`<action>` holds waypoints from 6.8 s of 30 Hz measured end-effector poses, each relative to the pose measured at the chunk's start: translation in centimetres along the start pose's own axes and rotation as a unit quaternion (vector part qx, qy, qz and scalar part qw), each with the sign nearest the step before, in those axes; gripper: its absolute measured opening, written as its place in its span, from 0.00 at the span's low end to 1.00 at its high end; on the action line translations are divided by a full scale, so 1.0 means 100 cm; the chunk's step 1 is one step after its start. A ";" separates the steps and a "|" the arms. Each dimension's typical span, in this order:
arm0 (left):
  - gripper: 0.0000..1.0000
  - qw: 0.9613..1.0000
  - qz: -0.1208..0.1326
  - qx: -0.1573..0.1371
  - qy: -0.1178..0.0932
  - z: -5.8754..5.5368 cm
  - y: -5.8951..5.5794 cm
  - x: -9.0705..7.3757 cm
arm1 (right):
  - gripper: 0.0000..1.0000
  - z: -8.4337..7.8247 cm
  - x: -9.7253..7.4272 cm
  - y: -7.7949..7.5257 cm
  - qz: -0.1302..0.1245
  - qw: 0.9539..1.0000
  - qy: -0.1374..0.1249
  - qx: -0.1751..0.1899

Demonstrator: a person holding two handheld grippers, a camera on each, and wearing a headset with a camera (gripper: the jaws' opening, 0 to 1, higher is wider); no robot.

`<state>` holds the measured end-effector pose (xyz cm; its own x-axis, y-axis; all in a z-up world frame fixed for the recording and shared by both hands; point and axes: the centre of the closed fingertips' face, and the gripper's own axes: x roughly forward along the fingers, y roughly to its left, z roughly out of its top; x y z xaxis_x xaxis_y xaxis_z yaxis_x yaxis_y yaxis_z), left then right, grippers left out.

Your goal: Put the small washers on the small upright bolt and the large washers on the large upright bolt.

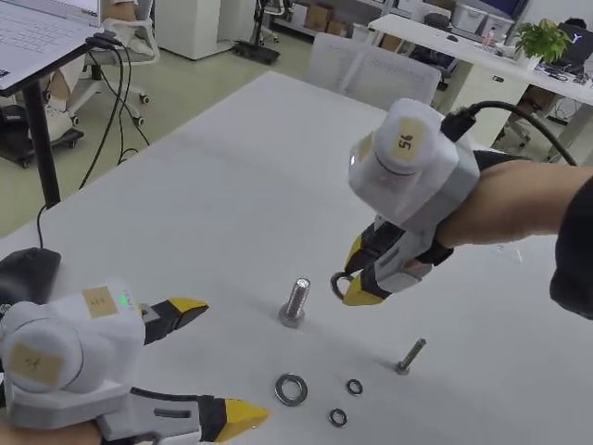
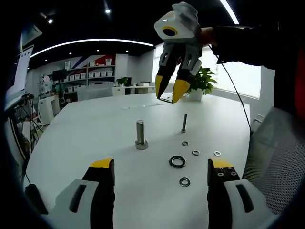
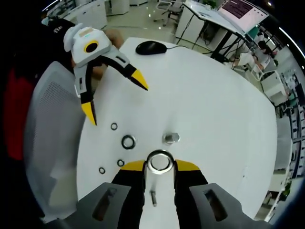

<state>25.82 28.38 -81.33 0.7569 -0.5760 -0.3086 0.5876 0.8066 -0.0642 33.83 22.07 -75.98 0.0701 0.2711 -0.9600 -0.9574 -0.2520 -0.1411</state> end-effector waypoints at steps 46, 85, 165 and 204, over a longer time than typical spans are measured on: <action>0.77 1.000 0.002 -0.007 0.015 -0.010 0.001 0.007 | 0.23 0.016 0.055 -0.026 0.064 0.997 0.038 -0.035; 0.75 1.000 0.001 -0.011 0.023 -0.014 -0.001 0.010 | 0.23 -0.001 0.101 -0.021 0.074 0.996 0.051 -0.015; 0.73 0.999 -0.018 0.007 0.028 -0.011 -0.014 0.014 | 0.33 -0.020 0.095 0.057 0.105 0.994 0.020 0.007; 0.71 0.999 -0.023 0.006 0.028 -0.013 -0.018 0.015 | 0.30 -0.010 0.109 0.073 0.080 0.996 0.024 -0.039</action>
<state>25.52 26.22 -82.89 0.7123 -0.6040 -0.3574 0.6251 0.7775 -0.0682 27.88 22.22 -87.68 -0.0667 0.1777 -0.9818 -0.9325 -0.3611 -0.0020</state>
